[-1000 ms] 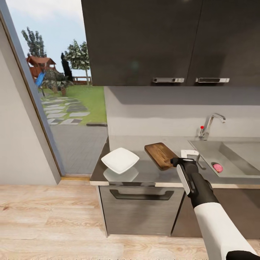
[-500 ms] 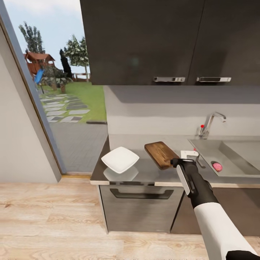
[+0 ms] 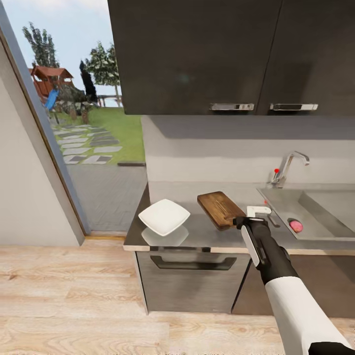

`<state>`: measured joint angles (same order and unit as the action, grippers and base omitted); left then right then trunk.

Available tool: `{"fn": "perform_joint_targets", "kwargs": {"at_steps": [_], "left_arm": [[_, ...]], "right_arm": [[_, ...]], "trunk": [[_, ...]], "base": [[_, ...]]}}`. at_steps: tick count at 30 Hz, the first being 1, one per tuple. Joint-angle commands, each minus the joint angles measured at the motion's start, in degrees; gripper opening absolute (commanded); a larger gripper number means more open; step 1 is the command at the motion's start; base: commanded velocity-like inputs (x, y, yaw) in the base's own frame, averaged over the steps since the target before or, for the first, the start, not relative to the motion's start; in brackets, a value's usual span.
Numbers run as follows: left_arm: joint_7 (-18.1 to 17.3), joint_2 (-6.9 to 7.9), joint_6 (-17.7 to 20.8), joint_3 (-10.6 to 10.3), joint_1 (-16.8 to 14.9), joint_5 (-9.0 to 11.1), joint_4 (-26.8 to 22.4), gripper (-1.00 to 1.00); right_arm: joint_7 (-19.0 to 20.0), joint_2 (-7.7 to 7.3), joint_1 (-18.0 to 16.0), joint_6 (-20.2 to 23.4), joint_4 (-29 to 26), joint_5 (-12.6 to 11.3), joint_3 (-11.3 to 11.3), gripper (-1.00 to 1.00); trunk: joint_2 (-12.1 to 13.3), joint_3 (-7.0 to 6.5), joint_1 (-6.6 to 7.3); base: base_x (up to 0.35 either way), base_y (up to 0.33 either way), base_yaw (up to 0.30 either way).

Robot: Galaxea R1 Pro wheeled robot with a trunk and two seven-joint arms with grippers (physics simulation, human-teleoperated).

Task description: In the kitchen, take the Vidalia onion out of the sink, dice it on the chopping board with the paring knife, put the diced onion into the bowl on the countertop, then place both the paring knife and the chopping board into the sink.

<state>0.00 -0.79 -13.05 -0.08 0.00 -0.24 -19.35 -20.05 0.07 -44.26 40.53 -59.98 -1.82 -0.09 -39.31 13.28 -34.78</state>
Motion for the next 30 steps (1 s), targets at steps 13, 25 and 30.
{"fn": "perform_joint_targets", "kwargs": {"at_steps": [13,25,30], "left_arm": [[0.0,-0.03,-0.1,0.0,0.0,0.0,0.0,1.0],[0.0,0.0,-0.2,-0.1,0.0,0.0,-0.1,1.0],[0.0,0.0,-0.2,0.0,0.0,0.0,-0.1,1.0]], "right_arm": [[-0.2,0.01,0.0,0.2,0.2,-0.2,0.0,1.0],[-0.2,-0.05,0.0,0.2,0.2,-0.2,0.0,1.0],[-0.2,-0.05,0.0,0.2,0.1,-0.4,0.0,1.0]], "trunk": [[5.2,-1.06,2.85],[6.4,-0.48,3.51],[6.4,-0.02,3.51]], "base": [[0.0,0.0,0.0],[0.0,0.0,0.0],[0.082,0.0,0.0]]}}
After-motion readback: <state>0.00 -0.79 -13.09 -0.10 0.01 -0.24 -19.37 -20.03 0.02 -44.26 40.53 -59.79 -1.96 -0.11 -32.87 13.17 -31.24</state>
